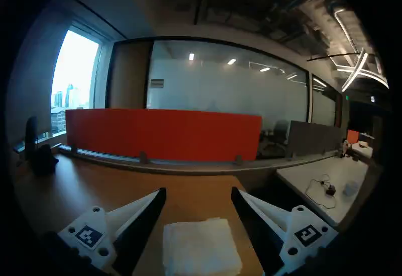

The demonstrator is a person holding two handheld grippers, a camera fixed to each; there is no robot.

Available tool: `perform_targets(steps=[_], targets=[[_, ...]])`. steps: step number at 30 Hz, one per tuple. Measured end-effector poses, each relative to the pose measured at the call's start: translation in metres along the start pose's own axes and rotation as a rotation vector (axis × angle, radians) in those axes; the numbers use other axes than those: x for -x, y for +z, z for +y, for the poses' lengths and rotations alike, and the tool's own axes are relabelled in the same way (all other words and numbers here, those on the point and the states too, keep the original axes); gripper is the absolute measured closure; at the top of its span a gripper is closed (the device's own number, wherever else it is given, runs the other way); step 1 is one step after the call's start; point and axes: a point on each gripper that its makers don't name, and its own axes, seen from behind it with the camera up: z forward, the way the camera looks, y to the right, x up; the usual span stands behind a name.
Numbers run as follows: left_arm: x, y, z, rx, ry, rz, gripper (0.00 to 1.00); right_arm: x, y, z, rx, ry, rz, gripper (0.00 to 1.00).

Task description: Fold towel

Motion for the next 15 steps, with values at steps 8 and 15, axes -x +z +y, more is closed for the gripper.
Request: perform_targets(steps=[8,15], targets=[[-0.036,0.007,-0.008,-0.025,-0.022,0.102,0.0,-0.005,-0.001,-0.004,0.001,-0.002,0.007,0.0],[-0.062,0.013,-0.01,-0.015,-0.018,0.161,0.0,-0.018,0.002,-0.029,-0.019,0.001,0.023,0.0]])
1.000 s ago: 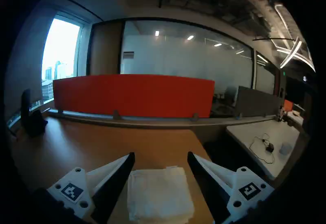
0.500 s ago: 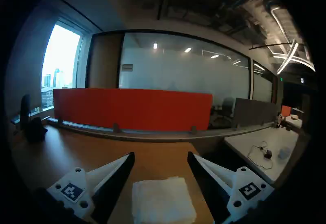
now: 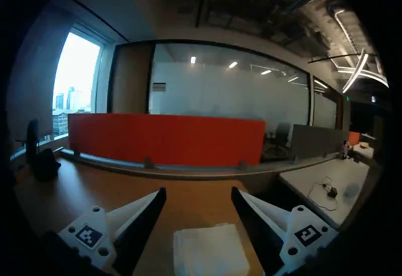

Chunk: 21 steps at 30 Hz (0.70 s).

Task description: Fold towel

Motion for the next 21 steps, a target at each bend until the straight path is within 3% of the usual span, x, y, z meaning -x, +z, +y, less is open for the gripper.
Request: perform_targets(steps=[14,21], targets=[[-0.033,0.014,-0.008,0.03,-0.021,0.08,0.0,-0.031,0.01,-0.098,-0.091,0.01,0.033,0.0],[-0.041,0.02,-0.01,0.055,-0.015,0.096,0.0,-0.041,0.014,-0.128,-0.086,0.016,0.047,0.0]])
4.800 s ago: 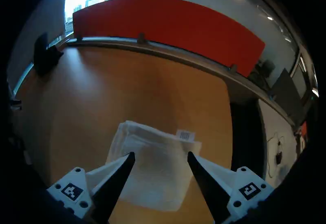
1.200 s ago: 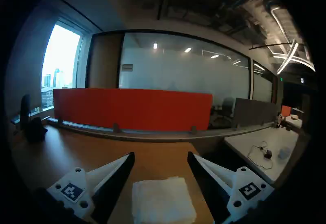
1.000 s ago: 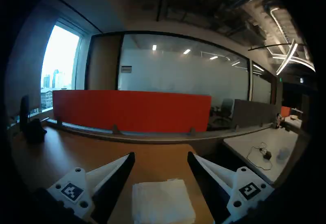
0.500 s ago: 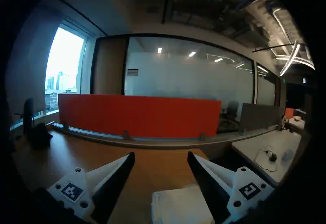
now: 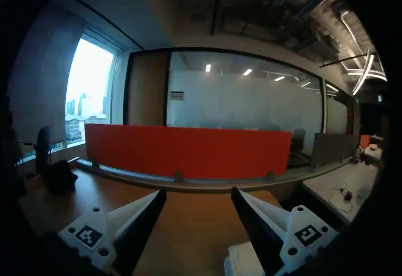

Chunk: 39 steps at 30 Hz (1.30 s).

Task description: Fold towel

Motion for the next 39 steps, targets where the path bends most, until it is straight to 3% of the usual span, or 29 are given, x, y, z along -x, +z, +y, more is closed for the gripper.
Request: perform_targets(steps=[12,19,30,39], targets=[[-0.003,0.005,-0.003,0.022,-0.011,0.02,0.01,-0.01,0.003,-0.023,0.002,0.019,0.008,0.0],[0.008,0.007,0.001,0.043,-0.003,0.022,0.01,-0.016,0.003,-0.033,-0.006,0.023,0.013,0.0],[0.038,0.008,0.001,0.063,0.011,0.051,0.01,-0.011,0.002,-0.052,-0.014,0.013,0.01,0.0],[0.086,0.012,-0.007,0.057,0.014,0.073,0.01,0.001,0.001,-0.057,0.006,0.035,0.019,0.0]])
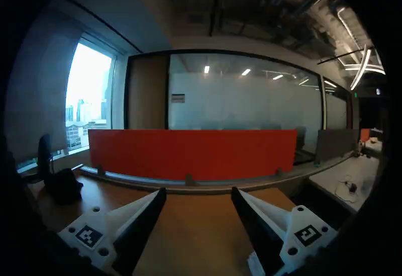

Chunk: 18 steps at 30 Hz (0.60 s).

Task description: Fold towel

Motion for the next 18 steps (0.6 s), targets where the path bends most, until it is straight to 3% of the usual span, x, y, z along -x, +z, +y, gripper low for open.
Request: perform_targets(steps=[8,18], targets=[[0.051,0.005,-0.011,-0.02,0.01,0.006,0.0,0.015,0.003,-0.006,0.011,-0.004,0.007,0.0],[0.096,0.008,-0.012,-0.027,0.002,0.005,0.0,0.032,0.012,-0.022,0.004,-0.01,0.01,0.0]])
